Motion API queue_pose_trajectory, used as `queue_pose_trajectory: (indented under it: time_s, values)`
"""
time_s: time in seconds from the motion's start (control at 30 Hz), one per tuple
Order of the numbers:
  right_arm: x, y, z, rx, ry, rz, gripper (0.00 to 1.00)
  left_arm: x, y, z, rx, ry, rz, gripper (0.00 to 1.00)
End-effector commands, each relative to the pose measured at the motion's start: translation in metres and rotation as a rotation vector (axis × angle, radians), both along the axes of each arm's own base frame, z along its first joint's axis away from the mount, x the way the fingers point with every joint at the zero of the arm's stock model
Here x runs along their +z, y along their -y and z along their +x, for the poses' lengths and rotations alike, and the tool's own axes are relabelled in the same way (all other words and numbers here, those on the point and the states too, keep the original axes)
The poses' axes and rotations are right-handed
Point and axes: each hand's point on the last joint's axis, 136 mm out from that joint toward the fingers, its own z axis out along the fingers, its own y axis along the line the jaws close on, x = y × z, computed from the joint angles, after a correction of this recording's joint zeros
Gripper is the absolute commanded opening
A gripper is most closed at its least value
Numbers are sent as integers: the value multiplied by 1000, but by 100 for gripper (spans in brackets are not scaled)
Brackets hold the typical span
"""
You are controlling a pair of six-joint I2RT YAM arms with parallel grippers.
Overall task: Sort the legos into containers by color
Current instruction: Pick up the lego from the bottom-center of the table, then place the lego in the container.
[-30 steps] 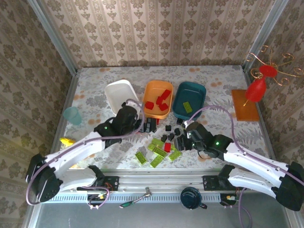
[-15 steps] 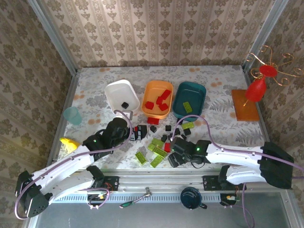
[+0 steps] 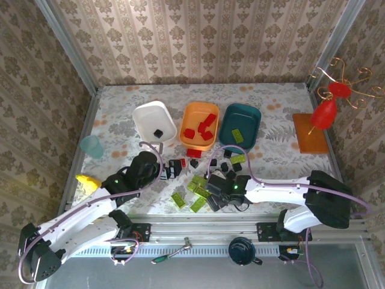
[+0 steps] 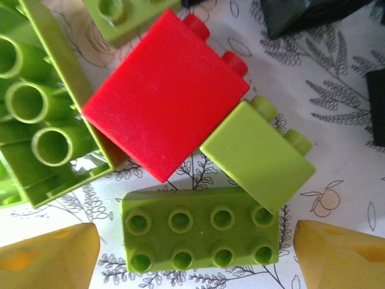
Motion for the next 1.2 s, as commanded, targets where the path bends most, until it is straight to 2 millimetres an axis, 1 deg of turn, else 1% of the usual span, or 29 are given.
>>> queue_pose_trajectory:
  time_s: [0.0, 0.1, 0.33, 0.43, 0.53, 0.63, 0.73, 0.8, 0.9, 0.93, 1.0, 1.03, 1.07, 1.1, 1.17]
  values:
    - [-5, 3, 3, -2, 10, -49, 86, -2, -6, -2, 18, -17, -14, 100]
    - [-12, 4, 2, -2, 0, -64, 85, -2, -7, -2, 18, -17, -15, 100]
    - [-21, 2, -1, 4, -37, -50, 76, -3, -9, -2, 22, -21, -11, 100]
    - [-19, 5, 0, -6, -39, -36, 71, -3, -10, -2, 26, -20, -10, 100]
    - [-12, 11, 2, -17, -28, -18, 65, -2, -12, -2, 30, -18, -9, 100]
    - [2, 17, 4, -31, -5, 14, 61, 0, -13, -2, 37, -15, -9, 100]
    - [29, 23, 6, -44, 40, 61, 59, 3, -16, -1, 46, -4, -7, 100]
    - [51, 29, 11, -62, 79, 94, 58, 7, -18, -1, 51, 7, -8, 100]
    - [91, 40, 28, -120, 147, 189, 58, 12, -20, -1, 57, 22, -18, 100]
    - [105, 44, 39, -152, 174, 232, 58, 14, -19, 0, 53, 26, -25, 100]
    - [129, 53, 65, -230, 227, 299, 57, 16, -17, 0, 45, 29, -35, 100]
    - [139, 59, 83, -279, 258, 327, 57, 16, -16, 0, 40, 25, -37, 100]
    - [146, 66, 100, -326, 286, 343, 57, 16, -16, 0, 43, 20, -38, 100]
    - [155, 70, 122, -378, 325, 373, 57, 15, -16, 0, 45, 17, -38, 100]
    - [162, 77, 157, -452, 359, 407, 57, 13, -16, -1, 45, 10, -44, 100]
